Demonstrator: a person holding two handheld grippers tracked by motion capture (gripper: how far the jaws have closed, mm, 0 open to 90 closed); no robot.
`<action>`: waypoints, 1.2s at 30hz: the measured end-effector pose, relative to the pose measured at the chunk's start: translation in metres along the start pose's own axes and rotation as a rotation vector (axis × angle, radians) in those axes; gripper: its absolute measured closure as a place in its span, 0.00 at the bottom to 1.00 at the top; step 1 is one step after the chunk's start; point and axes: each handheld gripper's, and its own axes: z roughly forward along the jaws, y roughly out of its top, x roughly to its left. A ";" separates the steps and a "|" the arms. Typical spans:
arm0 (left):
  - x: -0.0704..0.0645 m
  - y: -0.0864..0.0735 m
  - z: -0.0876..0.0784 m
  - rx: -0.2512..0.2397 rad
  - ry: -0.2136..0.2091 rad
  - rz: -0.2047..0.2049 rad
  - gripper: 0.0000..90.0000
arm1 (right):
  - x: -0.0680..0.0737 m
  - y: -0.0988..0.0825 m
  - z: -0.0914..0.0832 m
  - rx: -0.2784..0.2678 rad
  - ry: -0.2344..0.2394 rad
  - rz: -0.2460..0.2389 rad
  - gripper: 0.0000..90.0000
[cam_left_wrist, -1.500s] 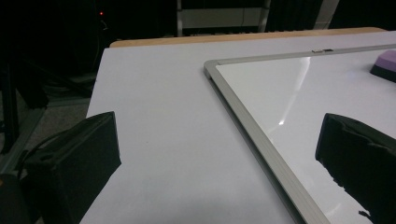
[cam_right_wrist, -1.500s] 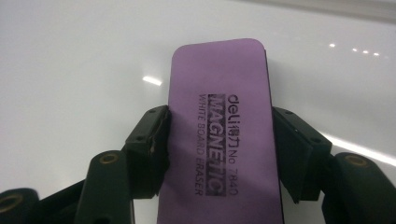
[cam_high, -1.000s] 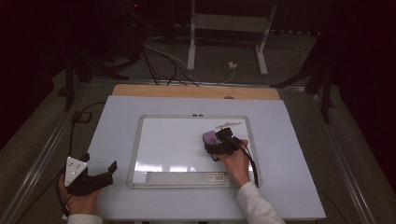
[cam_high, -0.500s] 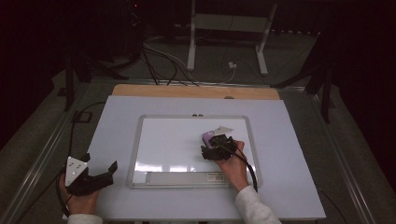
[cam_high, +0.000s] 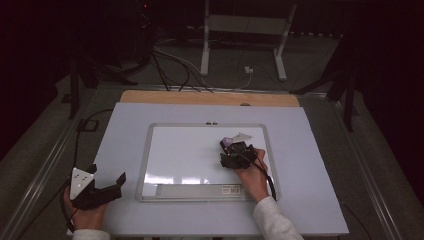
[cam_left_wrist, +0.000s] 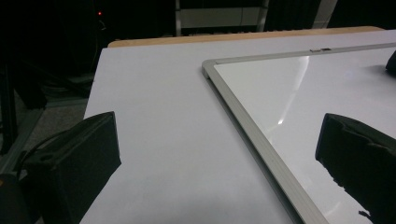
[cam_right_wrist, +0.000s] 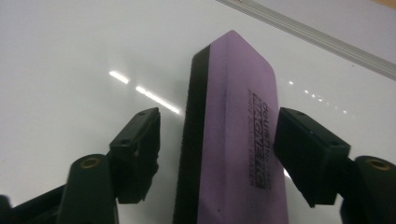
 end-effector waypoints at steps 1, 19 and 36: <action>0.000 0.000 0.000 0.000 0.000 0.000 0.01 | -0.001 0.000 0.000 0.008 -0.009 0.007 0.39; 0.000 0.000 0.000 0.000 0.001 -0.001 0.01 | -0.009 -0.001 -0.005 -0.025 0.041 0.108 0.69; 0.000 0.000 0.000 0.001 0.003 -0.002 0.01 | -0.005 0.004 -0.015 -0.082 0.076 0.101 0.70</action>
